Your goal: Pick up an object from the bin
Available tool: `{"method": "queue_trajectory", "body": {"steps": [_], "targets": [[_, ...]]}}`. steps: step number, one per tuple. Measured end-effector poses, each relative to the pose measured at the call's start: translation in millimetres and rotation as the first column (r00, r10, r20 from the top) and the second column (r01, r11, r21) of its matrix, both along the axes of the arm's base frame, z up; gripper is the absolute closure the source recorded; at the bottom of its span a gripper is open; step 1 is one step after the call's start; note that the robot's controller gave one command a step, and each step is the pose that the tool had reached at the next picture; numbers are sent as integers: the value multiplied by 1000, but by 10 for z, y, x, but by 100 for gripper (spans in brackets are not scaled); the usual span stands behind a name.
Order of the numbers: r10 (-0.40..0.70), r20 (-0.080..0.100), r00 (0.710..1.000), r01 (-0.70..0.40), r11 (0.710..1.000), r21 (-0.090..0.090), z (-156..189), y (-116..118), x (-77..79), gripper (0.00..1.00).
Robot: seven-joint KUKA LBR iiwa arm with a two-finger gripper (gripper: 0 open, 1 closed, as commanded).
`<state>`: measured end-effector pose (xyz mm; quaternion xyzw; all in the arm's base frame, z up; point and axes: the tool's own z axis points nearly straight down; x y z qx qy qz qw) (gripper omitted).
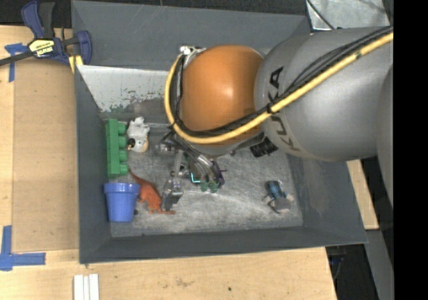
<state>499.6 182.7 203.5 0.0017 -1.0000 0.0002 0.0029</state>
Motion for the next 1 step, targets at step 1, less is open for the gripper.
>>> {"method": "queue_trajectory", "body": {"steps": [1], "targets": [[-3,8,1000,3,1000,1,39,-9,20,0]]}}
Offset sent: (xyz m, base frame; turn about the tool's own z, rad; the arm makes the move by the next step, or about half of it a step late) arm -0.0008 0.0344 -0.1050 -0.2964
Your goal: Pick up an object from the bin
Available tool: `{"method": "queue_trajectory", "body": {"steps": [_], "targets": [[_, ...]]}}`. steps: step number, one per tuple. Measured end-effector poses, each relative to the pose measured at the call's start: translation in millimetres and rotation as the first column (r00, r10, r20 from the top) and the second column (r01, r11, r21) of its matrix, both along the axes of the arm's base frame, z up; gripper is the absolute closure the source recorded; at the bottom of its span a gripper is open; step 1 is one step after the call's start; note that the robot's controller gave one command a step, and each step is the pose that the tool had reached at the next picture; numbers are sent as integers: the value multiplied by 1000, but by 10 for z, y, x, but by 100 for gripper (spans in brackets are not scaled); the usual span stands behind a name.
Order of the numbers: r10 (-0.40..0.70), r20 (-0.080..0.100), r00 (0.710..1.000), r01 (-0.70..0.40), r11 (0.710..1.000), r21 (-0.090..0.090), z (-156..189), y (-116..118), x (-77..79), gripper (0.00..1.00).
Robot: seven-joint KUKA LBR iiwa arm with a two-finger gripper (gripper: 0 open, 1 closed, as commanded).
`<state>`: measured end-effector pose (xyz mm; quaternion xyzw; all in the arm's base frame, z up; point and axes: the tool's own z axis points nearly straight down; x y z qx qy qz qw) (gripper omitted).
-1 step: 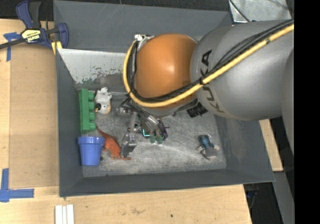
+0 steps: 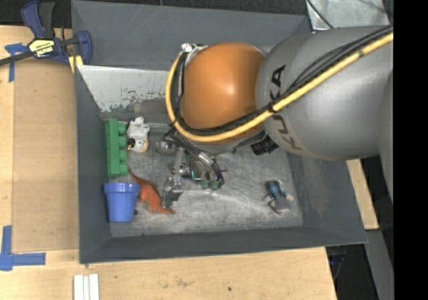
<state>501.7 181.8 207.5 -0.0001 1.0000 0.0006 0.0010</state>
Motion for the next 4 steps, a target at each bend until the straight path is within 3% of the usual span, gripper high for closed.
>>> {"method": "queue_trajectory", "body": {"steps": [1,2,3,4], "targets": [[72,6,997,-72,997,0,-236,80,12,0],[249,7,969,-249,969,0,-852,216,307,0],[288,-2,958,-288,958,-1,-1032,139,93,0],[404,-2,915,-404,915,3,-1317,76,608,100]]}}
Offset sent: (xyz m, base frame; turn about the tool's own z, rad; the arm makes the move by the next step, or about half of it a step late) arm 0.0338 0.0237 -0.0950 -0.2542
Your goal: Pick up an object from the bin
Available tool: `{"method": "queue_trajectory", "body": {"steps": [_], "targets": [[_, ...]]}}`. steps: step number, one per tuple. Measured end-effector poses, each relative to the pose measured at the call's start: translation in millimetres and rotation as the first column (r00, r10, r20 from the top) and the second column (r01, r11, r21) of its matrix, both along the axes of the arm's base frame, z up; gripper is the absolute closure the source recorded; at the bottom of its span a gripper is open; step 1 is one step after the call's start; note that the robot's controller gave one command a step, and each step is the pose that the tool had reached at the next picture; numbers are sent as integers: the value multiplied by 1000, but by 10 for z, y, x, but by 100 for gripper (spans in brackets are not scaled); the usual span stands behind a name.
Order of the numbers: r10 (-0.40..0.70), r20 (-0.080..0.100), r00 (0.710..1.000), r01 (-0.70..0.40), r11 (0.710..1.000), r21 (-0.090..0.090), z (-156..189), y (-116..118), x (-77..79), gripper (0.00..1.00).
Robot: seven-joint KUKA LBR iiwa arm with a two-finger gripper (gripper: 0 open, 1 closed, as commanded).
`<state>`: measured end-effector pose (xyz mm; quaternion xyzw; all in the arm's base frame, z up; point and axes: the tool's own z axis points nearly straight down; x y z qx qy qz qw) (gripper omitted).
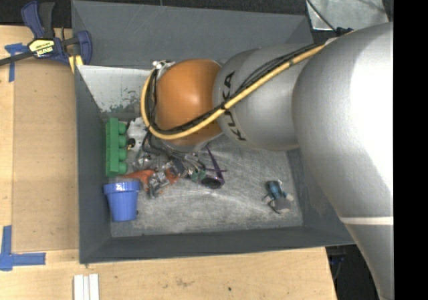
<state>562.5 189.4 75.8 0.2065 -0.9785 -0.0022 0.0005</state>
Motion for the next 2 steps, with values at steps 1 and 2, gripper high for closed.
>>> {"method": "queue_trajectory", "body": {"steps": [1,2], "targets": [[0,0,1000,0,1000,0,0,0,0,100],[35,15,999,-35,999,9,5,-48,-45,100]]}}
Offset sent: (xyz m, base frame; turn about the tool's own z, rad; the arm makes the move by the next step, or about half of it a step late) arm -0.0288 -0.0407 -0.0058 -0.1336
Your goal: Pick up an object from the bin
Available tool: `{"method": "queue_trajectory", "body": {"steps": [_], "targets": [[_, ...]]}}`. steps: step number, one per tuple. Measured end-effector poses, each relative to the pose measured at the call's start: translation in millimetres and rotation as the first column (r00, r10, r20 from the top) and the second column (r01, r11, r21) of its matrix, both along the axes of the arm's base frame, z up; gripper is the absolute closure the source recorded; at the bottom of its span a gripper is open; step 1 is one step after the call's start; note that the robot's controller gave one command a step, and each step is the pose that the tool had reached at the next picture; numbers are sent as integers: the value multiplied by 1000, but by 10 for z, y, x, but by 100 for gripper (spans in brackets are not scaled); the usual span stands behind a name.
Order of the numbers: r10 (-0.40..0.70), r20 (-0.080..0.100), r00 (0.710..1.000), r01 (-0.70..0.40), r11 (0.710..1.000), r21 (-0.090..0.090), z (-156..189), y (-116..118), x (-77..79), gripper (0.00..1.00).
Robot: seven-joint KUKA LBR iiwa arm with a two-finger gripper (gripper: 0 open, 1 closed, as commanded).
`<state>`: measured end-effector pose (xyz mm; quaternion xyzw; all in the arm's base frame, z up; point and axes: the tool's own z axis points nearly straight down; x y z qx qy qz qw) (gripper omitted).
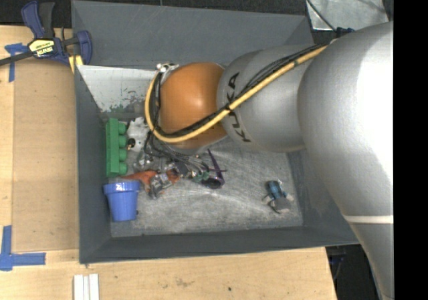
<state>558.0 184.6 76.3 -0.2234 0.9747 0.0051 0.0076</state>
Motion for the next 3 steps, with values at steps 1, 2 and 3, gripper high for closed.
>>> {"method": "queue_trajectory", "body": {"steps": [1,2,3], "targets": [[41,-18,999,-41,999,-15,263,-106,-9,100],[6,-12,1000,-6,1000,-10,858,-386,470,100],[-12,-11,1000,12,1000,-16,1316,-329,377,100]]}}
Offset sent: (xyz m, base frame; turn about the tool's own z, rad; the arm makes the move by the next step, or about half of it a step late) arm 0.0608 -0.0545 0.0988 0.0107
